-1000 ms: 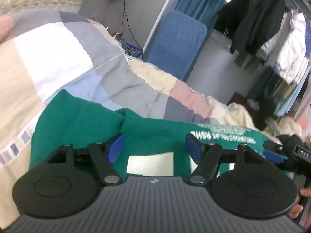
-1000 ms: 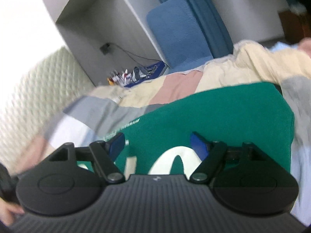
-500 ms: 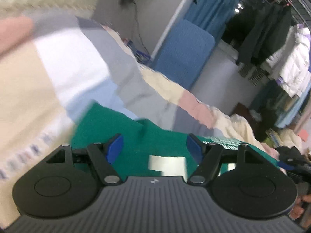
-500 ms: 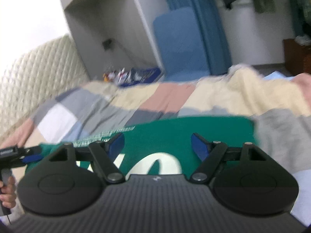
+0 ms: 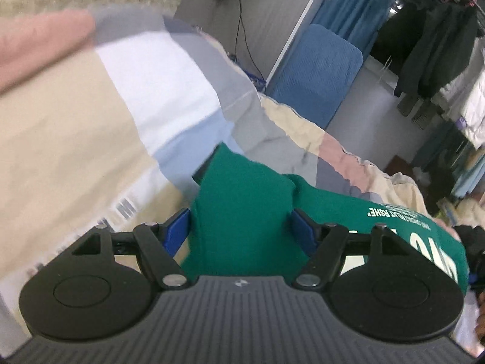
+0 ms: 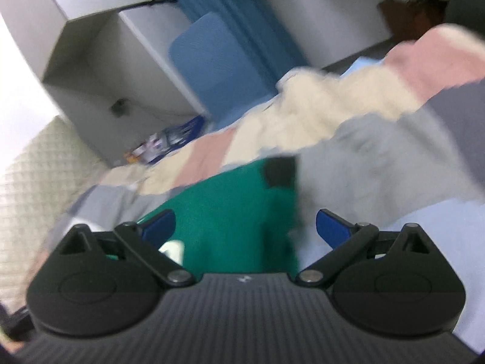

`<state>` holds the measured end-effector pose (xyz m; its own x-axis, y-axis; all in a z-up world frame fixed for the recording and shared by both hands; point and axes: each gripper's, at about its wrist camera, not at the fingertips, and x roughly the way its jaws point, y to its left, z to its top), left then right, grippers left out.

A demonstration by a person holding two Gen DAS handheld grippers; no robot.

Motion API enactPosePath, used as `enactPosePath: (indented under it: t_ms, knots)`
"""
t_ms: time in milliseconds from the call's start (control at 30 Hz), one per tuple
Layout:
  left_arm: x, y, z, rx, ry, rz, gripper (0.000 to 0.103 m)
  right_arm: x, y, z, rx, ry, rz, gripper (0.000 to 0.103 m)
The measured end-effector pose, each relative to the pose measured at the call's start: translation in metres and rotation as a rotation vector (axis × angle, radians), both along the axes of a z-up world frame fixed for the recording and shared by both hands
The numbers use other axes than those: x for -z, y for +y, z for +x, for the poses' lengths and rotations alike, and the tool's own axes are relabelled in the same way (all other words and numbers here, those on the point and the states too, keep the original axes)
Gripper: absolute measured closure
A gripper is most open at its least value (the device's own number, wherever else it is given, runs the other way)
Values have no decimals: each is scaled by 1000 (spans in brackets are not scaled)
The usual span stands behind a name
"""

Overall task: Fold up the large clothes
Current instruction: 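Pinch the sweatshirt fold with both grippers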

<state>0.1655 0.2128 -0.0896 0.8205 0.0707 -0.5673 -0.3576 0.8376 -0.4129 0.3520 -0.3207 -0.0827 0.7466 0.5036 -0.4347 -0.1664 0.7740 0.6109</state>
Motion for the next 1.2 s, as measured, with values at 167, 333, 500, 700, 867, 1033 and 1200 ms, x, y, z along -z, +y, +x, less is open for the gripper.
enactPosePath:
  t_ms: [167,333,500,700,867,1033,1200]
  knots:
    - [10,-4,14,13,9,-6,51,11,39,6,-32,26,-154,32]
    - [1,-8,23,33,-53,11,83,-1,44,8,-36,-43,-127,76]
    - [-14,-1,28,18,-159,2,86,-26,48,12,-35,-152,-119,80]
    - [8,3,50,25,-64,19,85,-6,61,40,-12,-120,-186,80]
    - [22,3,62,22,-6,9,81,29,66,57,-13,-27,-184,76]
    - [11,2,52,-9,0,1,56,23,60,51,-2,-18,-165,68]
    - [-20,-1,10,-18,-53,-5,38,5,44,25,16,-3,-123,51]
